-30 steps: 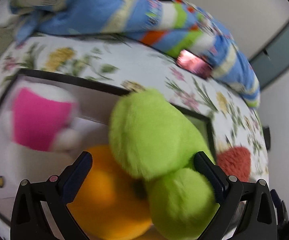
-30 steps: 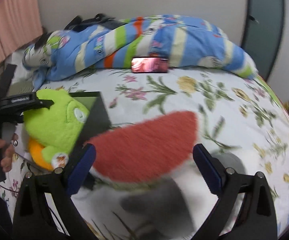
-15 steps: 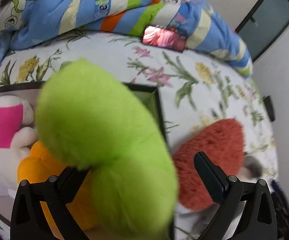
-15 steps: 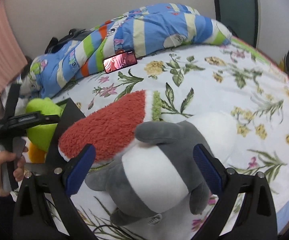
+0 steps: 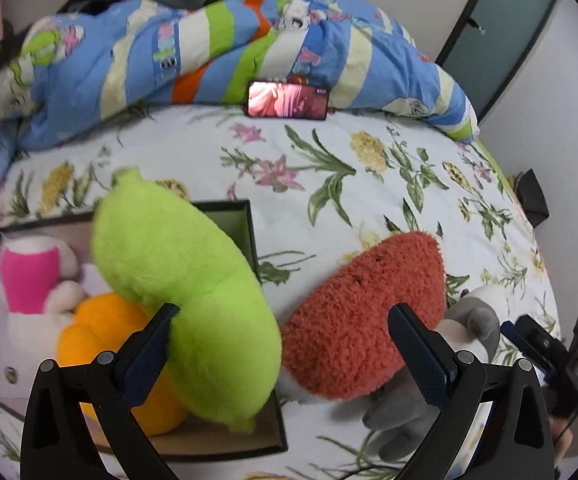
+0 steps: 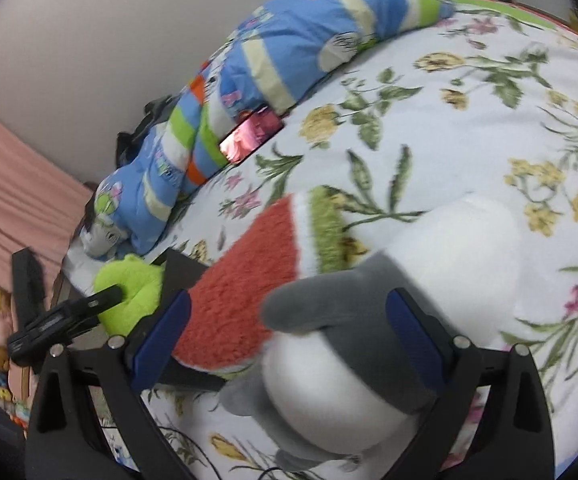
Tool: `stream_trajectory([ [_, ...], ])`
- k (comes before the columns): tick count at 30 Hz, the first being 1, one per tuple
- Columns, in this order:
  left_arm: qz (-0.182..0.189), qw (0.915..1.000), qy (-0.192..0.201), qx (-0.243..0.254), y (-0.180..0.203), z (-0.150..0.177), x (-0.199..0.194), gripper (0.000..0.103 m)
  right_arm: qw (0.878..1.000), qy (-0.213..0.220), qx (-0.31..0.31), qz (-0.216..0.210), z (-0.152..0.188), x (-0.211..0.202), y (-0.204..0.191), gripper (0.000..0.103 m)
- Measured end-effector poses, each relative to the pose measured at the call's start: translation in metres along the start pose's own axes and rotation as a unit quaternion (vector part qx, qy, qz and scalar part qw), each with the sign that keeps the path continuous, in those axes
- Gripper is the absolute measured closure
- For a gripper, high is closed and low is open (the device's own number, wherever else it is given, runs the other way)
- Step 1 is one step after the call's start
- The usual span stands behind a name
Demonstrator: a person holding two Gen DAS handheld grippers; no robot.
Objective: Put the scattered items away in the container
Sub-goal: 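Move the right tool to the grey penguin plush with watermelon hat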
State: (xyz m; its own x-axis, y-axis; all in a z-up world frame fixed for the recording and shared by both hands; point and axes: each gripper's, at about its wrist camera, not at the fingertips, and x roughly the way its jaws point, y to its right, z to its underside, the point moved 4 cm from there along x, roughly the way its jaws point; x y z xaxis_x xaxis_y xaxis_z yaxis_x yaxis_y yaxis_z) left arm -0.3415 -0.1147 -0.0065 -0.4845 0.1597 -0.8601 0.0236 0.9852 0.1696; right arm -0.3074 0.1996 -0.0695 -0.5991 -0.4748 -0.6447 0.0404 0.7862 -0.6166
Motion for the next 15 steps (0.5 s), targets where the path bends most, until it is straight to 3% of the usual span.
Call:
stream_trajectory([
  [2,0.021,0.9997,0.014,0.006,0.002,-0.003,-0.018,0.002,1.0,-0.003,0.018,0.003,-0.001,-0.002,0.014,0.004],
  [6,0.107,0.9938,0.023,0.021,0.026,0.002,-0.046,0.002,0.998,-0.016,0.053,0.009,0.003,-0.007,0.037,0.004],
  [8,0.145,0.9859,-0.007,0.083,0.063,0.015,-0.043,0.001,0.997,-0.027,0.067,0.012,0.007,-0.008,0.045,0.004],
  [10,0.159,0.9759,-0.042,0.143,0.099,0.032,-0.03,0.001,0.996,-0.044,0.079,0.017,0.012,-0.006,0.053,0.003],
  [15,0.139,0.947,-0.139,0.254,0.175,0.087,0.043,0.001,0.992,-0.065,0.101,0.032,0.023,0.002,0.072,0.002],
])
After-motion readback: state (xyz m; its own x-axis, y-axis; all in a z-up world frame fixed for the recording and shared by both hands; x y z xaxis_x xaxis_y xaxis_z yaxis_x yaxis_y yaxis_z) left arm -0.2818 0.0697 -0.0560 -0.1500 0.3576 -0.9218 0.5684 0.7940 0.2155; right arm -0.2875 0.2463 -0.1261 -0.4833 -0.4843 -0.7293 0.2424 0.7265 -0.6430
